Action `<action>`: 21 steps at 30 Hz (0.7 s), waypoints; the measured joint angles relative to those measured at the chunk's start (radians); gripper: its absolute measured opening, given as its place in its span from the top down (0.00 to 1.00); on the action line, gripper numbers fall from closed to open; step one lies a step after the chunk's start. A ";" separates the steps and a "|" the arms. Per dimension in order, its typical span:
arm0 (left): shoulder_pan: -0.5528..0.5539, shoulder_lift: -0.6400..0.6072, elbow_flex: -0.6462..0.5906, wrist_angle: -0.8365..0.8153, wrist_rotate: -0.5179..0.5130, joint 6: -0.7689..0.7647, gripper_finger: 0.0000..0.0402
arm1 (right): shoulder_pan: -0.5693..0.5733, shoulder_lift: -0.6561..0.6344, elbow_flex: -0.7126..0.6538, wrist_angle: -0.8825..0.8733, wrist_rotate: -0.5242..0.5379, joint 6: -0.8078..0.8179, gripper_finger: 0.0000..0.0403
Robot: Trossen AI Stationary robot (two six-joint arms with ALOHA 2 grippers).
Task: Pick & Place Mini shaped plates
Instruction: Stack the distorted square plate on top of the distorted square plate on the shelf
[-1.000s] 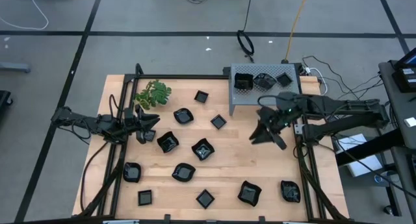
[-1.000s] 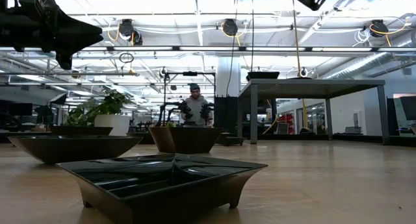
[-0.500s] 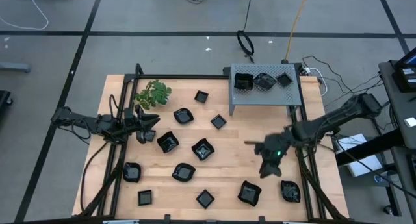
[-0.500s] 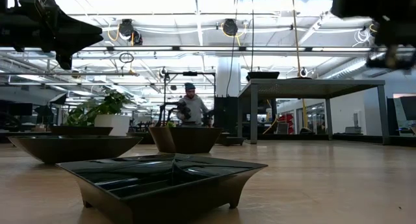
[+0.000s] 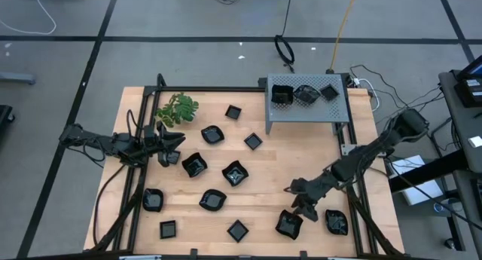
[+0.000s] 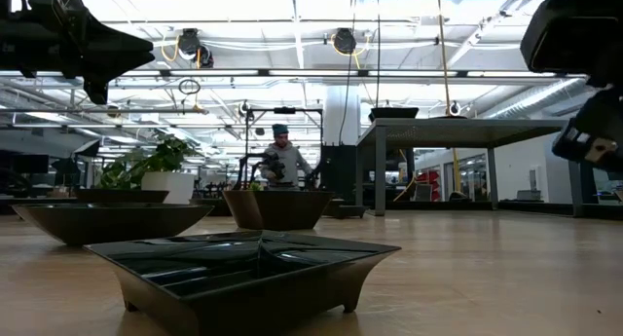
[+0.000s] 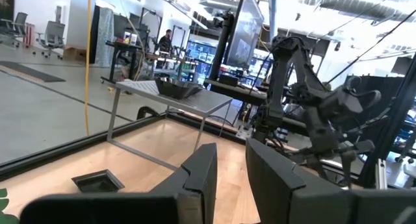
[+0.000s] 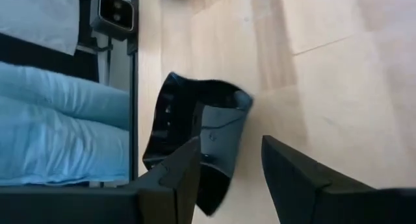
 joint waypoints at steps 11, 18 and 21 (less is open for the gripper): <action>0.000 0.000 0.000 0.000 0.000 0.000 0.79 | 0.032 0.153 0.000 0.103 0.069 -0.113 0.63; 0.000 0.000 0.000 0.000 0.000 0.000 0.79 | 0.032 0.209 0.001 0.160 0.059 -0.124 0.65; 0.000 0.000 0.000 0.000 0.000 0.000 0.79 | 0.032 0.208 0.002 0.175 0.061 -0.141 0.69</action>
